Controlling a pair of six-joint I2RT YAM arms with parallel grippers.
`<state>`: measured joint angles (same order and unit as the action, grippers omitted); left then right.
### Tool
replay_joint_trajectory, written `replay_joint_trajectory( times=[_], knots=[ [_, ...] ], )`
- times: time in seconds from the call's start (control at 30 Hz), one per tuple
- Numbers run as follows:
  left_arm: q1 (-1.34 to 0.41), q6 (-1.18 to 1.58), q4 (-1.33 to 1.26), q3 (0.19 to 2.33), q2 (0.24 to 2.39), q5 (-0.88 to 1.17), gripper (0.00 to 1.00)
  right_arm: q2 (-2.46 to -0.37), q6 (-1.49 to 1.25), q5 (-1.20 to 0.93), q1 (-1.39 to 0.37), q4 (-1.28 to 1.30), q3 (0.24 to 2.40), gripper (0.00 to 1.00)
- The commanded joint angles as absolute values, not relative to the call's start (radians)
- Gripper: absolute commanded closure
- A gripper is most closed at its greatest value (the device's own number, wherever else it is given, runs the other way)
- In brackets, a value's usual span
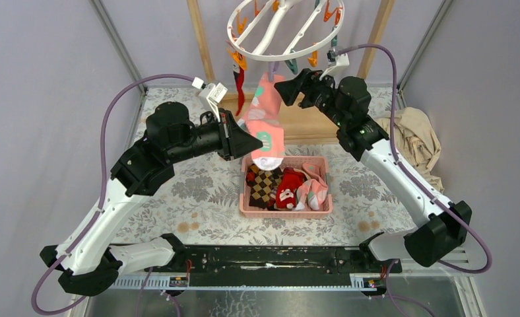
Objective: Remove the socks clipped to the hanger
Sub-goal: Remove the sock from the hanger.
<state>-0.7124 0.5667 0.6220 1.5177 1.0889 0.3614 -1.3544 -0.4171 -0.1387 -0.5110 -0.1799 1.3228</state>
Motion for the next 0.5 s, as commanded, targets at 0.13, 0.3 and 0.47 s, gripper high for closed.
replay_joint_trajectory(
  times=[0.13, 0.3, 0.47],
  knots=[
    [-0.710, 0.583, 0.546, 1.485, 1.076, 0.396, 0.82, -1.414, -0.449, -0.185, -0.525, -0.192, 1.465, 0.25],
    [-0.709, 0.593, 0.527, 1.468, 1.074, 0.409, 0.82, -1.470, -0.420, -0.151, -0.551, -0.144, 1.547, 0.28],
    [-0.709, 0.600, 0.520, 1.462, 1.067, 0.416, 0.82, -1.511, -0.373, -0.085, -0.578, -0.096, 1.606, 0.28]
  ],
)
